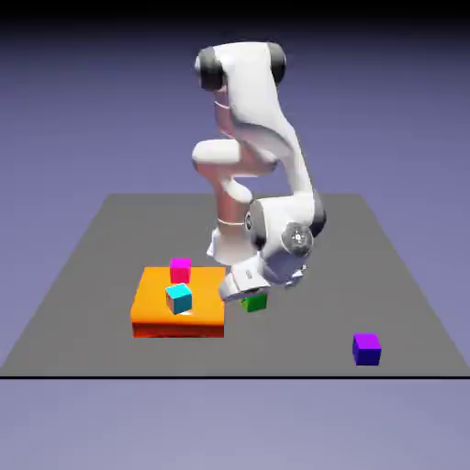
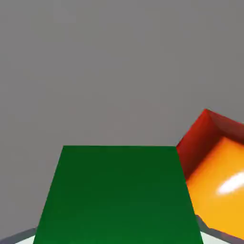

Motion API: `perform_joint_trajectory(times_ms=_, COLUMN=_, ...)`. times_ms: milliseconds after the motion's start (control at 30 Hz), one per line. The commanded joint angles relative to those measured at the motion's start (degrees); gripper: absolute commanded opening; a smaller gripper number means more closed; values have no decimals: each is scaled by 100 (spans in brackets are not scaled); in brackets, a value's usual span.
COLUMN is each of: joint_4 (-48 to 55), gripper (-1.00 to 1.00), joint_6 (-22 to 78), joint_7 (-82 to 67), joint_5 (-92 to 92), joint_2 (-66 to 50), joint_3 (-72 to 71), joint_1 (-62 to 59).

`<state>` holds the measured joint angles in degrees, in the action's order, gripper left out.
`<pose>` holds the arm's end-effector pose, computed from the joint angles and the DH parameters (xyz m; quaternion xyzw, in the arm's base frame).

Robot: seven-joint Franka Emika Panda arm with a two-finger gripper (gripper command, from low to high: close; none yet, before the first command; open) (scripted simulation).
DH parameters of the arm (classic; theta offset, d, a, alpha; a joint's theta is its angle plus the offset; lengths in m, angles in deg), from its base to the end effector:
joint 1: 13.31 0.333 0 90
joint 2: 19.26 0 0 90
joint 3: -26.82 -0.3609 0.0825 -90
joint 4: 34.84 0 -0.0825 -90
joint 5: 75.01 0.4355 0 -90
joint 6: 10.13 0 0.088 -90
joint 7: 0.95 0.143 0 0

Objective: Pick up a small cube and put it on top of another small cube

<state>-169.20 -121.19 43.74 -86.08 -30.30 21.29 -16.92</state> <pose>0.4593 -0.0024 0.1932 0.9087 -0.2898 -0.2426 0.1772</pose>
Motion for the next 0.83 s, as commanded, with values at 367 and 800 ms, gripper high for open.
perform_joint_trajectory(times_ms=367, joint_4=-771, gripper=-100, joint_6=941, joint_7=1003, joint_5=1513, joint_2=1871, joint_3=2472, joint_1=-1027)
perform_joint_trajectory(times_ms=800, joint_4=-771, gripper=100, joint_6=941, joint_7=1003, joint_5=1513, joint_2=1871, joint_3=2472, joint_1=-1027)
